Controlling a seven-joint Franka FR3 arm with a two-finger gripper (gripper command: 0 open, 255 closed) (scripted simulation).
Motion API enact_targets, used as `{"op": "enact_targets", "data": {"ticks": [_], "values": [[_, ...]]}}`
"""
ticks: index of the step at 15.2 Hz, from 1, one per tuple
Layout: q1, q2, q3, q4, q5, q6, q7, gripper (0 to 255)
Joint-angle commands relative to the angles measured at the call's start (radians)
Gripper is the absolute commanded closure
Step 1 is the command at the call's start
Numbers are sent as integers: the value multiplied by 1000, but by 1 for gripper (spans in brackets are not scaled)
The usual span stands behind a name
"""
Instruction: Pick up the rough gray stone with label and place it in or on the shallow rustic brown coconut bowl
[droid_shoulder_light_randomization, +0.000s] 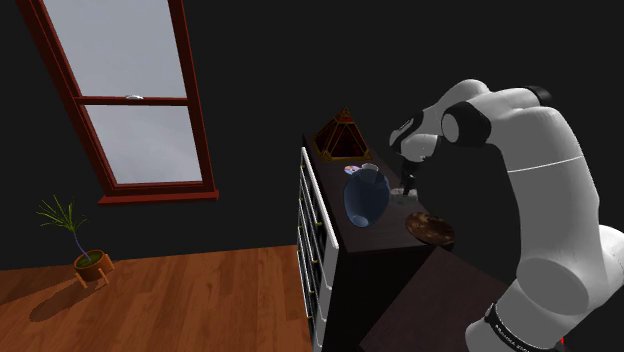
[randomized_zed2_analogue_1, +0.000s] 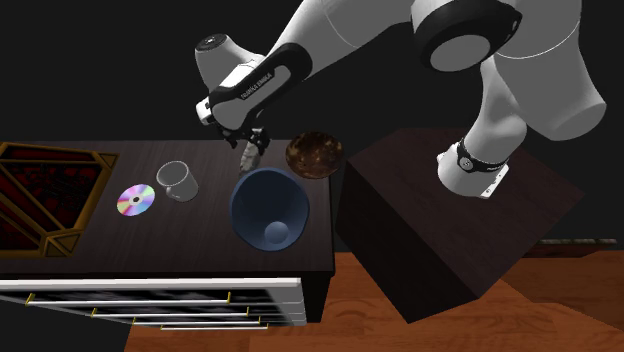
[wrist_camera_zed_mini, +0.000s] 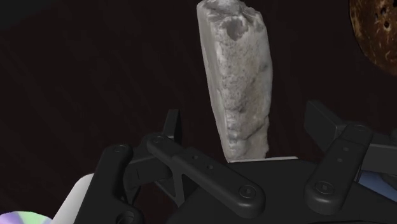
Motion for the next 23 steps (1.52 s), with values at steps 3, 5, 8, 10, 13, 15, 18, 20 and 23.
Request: {"op": "enact_targets", "data": {"ticks": [3, 5, 8, 10, 13, 15, 18, 20, 23], "values": [[-13, 44, 20, 7, 22, 37, -12, 0], [-13, 44, 20, 7, 22, 37, -12, 0], [-13, 44, 20, 7, 22, 37, -12, 0], [-13, 44, 20, 7, 22, 37, -12, 0], [-13, 44, 20, 7, 21, 37, -12, 255], [-13, 44, 20, 7, 22, 37, -12, 255], [-13, 44, 20, 7, 21, 37, -13, 255], [-13, 44, 20, 7, 22, 37, -13, 255], [-7, 25, 12, 2, 13, 22, -7, 255]]}}
